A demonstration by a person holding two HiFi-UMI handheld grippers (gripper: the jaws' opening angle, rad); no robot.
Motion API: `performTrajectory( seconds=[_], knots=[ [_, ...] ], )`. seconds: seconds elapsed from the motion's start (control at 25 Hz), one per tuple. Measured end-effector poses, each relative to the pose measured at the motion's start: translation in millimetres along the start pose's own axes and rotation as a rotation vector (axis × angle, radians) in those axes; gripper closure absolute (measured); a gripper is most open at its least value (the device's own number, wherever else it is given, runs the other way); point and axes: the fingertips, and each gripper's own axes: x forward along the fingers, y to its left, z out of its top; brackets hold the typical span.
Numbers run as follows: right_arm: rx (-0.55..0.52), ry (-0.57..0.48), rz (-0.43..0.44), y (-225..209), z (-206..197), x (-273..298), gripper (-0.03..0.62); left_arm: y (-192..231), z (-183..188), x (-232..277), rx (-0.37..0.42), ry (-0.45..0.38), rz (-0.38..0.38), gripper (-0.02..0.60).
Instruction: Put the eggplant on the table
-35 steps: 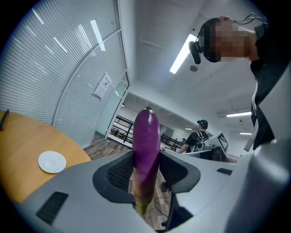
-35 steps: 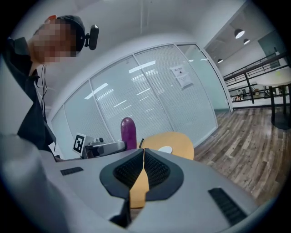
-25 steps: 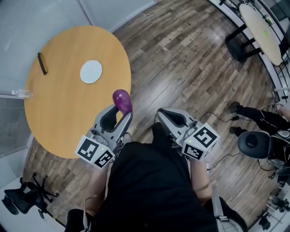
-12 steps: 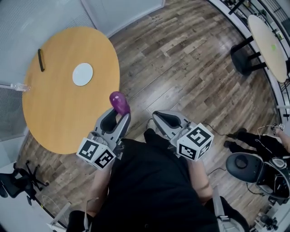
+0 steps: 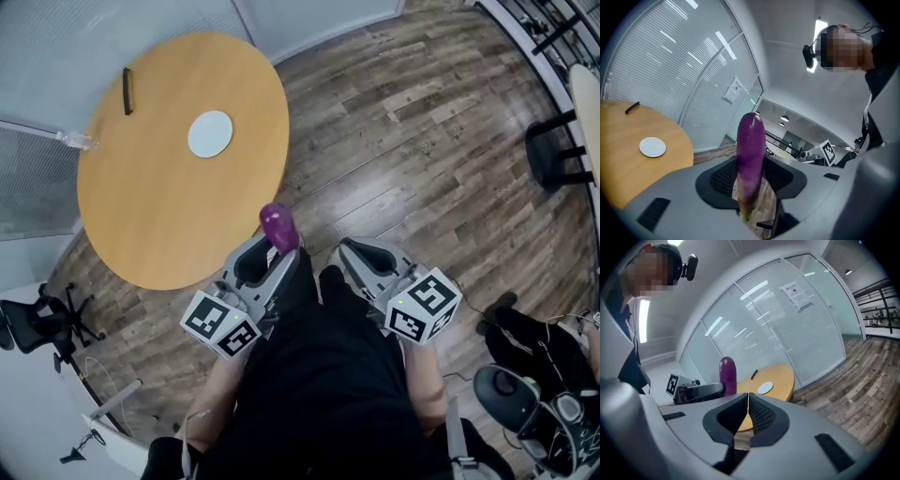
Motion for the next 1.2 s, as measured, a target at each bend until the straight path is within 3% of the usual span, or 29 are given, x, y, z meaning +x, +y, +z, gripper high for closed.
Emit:
performTrajectory(
  seconds=[0.12,0.28,0.52,0.84,1.2],
  knots=[
    [0.012,0.033,0.023,-5.6,-1.7,19.3,0.576,14.5,-0.4,-2.4,-0.016,-0.002,0.022,0.390],
    [0.015,0.066,0.021,-11.4,6.6,49.0,0.576,43.3,-2.2,3.9,-0.092,0.004,0.024,0.390],
    [-0.019,0.094,0.002,-27.6,43.3,83.8,0.576,74.7,39.5,36.3,-0.184,-0.101,-0.049,0.390],
    [-0.094,0.090,-0.006,-33.6,96.7,129.2,0.576,123.6,92.5,50.2,-0.155,-0.187,-0.052,0.390],
    [-0.107,0.081,-0.011,-35.0,114.2,168.6,0.576,179.9,113.8,42.5,-0.147,-0.200,-0.018,0.390]
  ],
)
